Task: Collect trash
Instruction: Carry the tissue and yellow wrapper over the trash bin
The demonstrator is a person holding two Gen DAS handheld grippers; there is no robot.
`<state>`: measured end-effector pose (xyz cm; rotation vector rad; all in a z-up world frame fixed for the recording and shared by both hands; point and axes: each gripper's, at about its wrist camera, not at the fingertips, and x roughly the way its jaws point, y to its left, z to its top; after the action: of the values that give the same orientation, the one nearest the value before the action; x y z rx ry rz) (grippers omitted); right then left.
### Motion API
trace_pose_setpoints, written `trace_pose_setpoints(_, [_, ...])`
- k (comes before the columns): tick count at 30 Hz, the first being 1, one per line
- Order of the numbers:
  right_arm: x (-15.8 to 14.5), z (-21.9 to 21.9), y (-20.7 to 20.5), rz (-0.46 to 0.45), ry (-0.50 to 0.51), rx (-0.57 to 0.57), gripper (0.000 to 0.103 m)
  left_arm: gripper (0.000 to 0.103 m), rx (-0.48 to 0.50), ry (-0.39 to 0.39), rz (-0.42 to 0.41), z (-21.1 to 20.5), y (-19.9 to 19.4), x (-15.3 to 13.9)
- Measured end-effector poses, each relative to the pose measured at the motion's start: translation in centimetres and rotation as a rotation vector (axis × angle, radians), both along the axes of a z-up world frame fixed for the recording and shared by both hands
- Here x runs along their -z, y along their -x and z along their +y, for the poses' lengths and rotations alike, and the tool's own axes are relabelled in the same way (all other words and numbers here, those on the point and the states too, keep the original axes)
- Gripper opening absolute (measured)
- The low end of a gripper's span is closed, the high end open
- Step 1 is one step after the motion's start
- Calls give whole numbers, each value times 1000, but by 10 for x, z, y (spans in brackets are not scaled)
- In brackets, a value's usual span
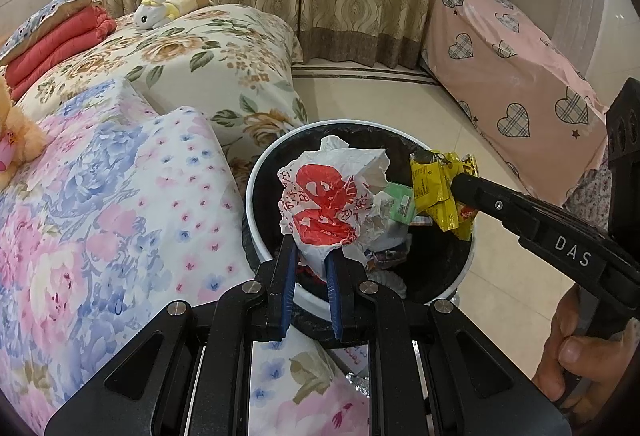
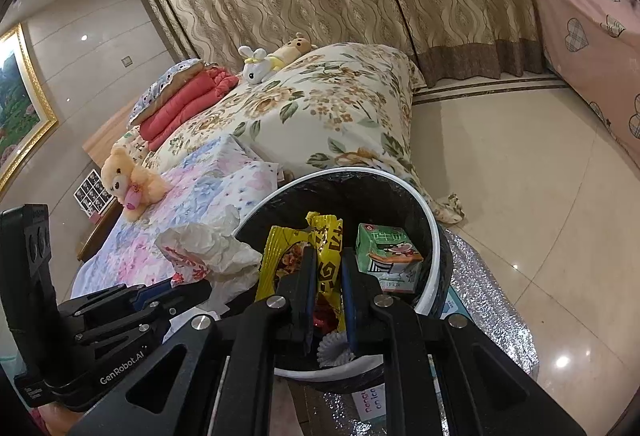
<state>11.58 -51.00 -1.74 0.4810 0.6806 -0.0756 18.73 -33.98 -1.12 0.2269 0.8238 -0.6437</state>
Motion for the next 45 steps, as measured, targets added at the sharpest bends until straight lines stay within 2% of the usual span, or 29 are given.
trace_pose_setpoints(45, [10, -4, -20, 48, -20, 3, 16, 13, 11, -18, 22, -17, -15, 8])
